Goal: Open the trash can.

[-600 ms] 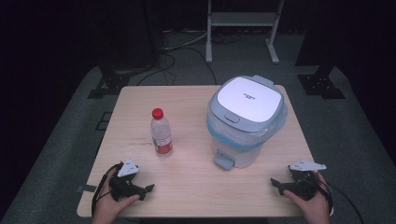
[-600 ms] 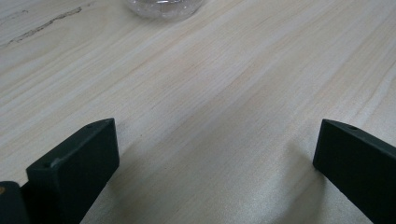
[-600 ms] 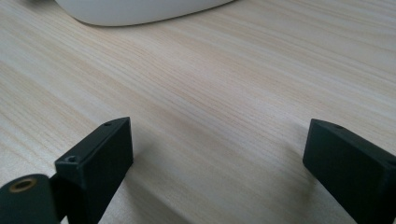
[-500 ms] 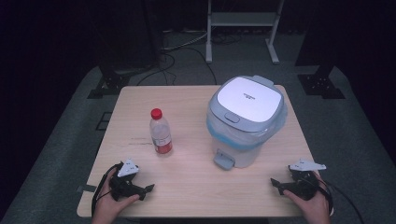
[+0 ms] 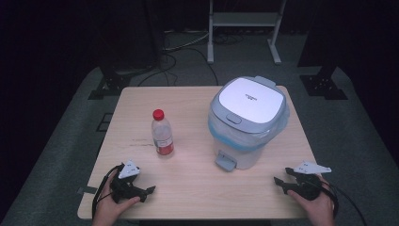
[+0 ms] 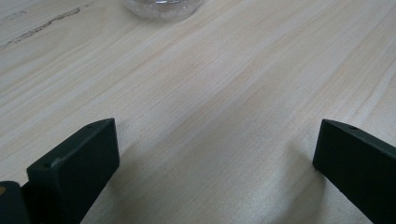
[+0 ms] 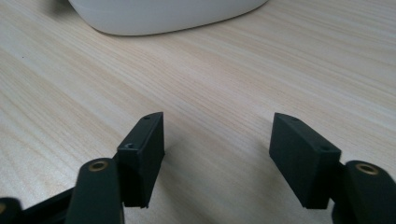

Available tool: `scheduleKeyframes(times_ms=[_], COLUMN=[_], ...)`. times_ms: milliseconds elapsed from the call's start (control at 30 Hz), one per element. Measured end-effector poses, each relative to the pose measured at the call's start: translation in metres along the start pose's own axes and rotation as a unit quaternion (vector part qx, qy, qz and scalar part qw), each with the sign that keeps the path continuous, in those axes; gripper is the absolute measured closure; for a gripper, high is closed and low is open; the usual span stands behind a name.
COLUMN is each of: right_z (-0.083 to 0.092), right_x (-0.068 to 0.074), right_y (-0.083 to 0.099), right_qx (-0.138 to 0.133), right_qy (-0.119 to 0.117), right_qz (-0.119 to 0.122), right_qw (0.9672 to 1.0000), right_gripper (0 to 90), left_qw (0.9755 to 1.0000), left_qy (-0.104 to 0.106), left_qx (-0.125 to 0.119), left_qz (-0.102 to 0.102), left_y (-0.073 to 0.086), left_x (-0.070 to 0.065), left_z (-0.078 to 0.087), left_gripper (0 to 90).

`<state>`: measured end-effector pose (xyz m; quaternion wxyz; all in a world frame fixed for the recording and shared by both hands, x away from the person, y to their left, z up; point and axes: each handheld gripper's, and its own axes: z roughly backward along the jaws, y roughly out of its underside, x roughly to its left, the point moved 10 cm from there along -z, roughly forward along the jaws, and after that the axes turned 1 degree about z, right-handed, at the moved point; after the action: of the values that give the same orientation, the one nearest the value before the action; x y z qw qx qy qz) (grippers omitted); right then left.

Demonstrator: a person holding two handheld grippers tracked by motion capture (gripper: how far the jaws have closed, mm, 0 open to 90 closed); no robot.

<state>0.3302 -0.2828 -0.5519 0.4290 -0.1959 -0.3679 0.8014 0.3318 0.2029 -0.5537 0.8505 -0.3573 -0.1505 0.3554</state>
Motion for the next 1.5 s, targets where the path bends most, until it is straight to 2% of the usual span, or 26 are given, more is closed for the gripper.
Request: scheduleKeyframes(times_ms=[167,200,267,333,367,400,500,700,733,1067,1500], right_z=[0.001,0.001,0.002,0.002,0.002,0.003,0.003,0.004,0.005,0.007,0.003], right_x=[0.000,0.000,-0.001,-0.003,-0.003,-0.002,0.000,0.004,0.006,0.019,0.038], right_y=[0.000,-0.001,-0.001,-0.001,-0.001,-0.001,-0.001,-0.002,-0.005,-0.020,-0.037], right_qx=[-0.003,-0.005,-0.007,-0.011,-0.011,-0.011,-0.012,-0.011,-0.015,-0.035,-0.045], right_qy=[-0.002,-0.005,-0.006,-0.011,-0.011,-0.010,-0.014,-0.025,-0.030,-0.051,-0.075], right_qz=[-0.003,-0.009,-0.012,-0.019,-0.019,-0.015,-0.015,-0.014,-0.012,-0.007,0.006], right_qw=[1.0000,0.9999,0.9999,0.9997,0.9997,0.9998,0.9997,0.9995,0.9994,0.9981,0.9961], right_gripper=[40.7,46.6,48.3,55.6,55.6,61.8,69.1,75.6,78.8,87.1,89.5], left_qw=[1.0000,1.0000,1.0000,1.0000,1.0000,1.0000,1.0000,1.0000,1.0000,1.0000,1.0000], left_qy=[0.001,0.002,0.003,0.003,0.003,0.002,0.001,0.001,0.001,0.001,0.001], left_qx=[0.000,0.000,0.001,0.001,0.000,0.000,0.000,0.000,0.000,0.000,0.000], left_qz=[0.000,-0.002,-0.003,-0.003,-0.002,-0.001,-0.002,-0.001,-0.002,-0.001,0.000], left_y=[0.000,0.000,0.000,0.000,0.000,-0.001,-0.001,-0.001,-0.001,-0.001,-0.001], left_x=[0.000,-0.001,-0.001,-0.001,0.000,0.000,0.000,0.000,0.000,0.000,0.000], left_z=[0.000,0.000,0.000,0.000,0.000,-0.001,-0.001,-0.001,-0.001,-0.001,-0.001], left_gripper=[0.0,0.0,0.0,0.0,0.0,0.0,0.0,0.0,0.0,0.0,0.0])
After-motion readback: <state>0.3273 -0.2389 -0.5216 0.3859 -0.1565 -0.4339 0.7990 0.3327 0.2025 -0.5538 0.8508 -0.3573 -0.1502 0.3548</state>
